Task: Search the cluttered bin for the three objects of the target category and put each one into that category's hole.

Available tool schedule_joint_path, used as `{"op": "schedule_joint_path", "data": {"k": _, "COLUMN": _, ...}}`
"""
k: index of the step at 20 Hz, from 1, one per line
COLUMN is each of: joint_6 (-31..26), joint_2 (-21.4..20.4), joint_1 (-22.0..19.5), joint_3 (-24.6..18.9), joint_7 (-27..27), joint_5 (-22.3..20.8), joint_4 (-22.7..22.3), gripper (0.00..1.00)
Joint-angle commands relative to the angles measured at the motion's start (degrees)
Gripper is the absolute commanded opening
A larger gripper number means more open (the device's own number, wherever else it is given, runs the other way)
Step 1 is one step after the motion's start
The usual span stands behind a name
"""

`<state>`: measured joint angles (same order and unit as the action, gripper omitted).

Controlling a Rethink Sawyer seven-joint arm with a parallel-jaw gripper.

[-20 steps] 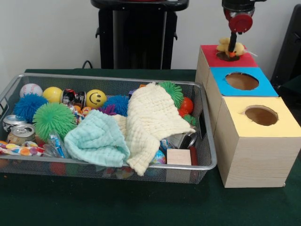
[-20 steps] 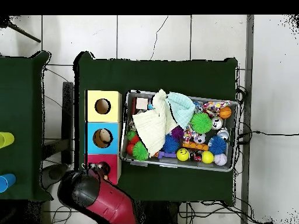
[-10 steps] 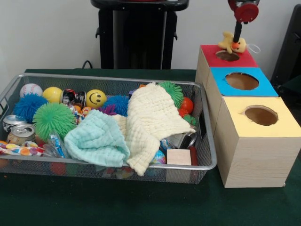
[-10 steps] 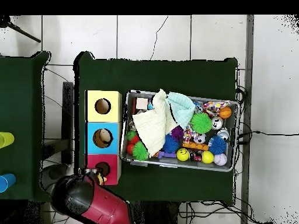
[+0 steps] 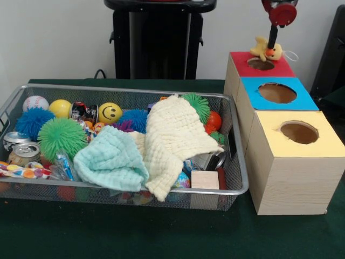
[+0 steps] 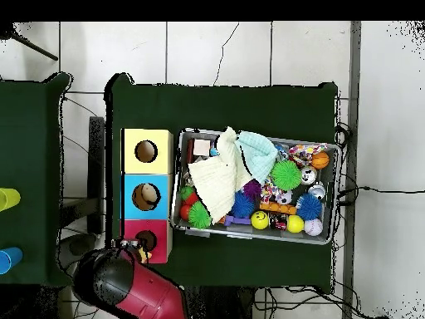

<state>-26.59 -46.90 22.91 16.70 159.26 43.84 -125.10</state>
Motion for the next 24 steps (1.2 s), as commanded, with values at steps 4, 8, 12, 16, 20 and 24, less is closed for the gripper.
{"op": "schedule_joint_path", "data": {"k": 4, "joint_6": -1.98, "joint_2": 3.20, "joint_1": -0.36, "joint_3": 1.06, "joint_7": 14.47, "joint_5": -0.36, "joint_4": 3.72, "gripper": 0.00}}
{"op": "schedule_joint_path", "data": {"k": 8, "joint_6": -1.78, "joint_2": 4.28, "joint_1": -0.09, "joint_3": 2.15, "joint_7": 14.24, "joint_5": -0.78, "joint_4": 4.59, "gripper": 0.00}}
{"op": "schedule_joint_path", "data": {"k": 12, "joint_6": -0.65, "joint_2": 5.86, "joint_1": -0.23, "joint_3": 3.57, "joint_7": 12.94, "joint_5": -1.31, "joint_4": 5.86, "gripper": 0.00}}
{"op": "schedule_joint_path", "data": {"k": 16, "joint_6": -2.99, "joint_2": 6.16, "joint_1": 0.33, "joint_3": 6.70, "joint_7": 13.68, "joint_5": -2.50, "joint_4": 9.05, "gripper": 0.00}}
{"op": "schedule_joint_path", "data": {"k": 20, "joint_6": -6.89, "joint_2": 4.66, "joint_1": 0.29, "joint_3": 8.87, "joint_7": 14.13, "joint_5": -3.68, "joint_4": 11.46, "gripper": 0.00}}
{"op": "schedule_joint_path", "data": {"k": 24, "joint_6": -8.79, "joint_2": 3.59, "joint_1": 0.06, "joint_3": 9.70, "joint_7": 14.72, "joint_5": -3.69, "joint_4": 12.89, "gripper": 0.00}}
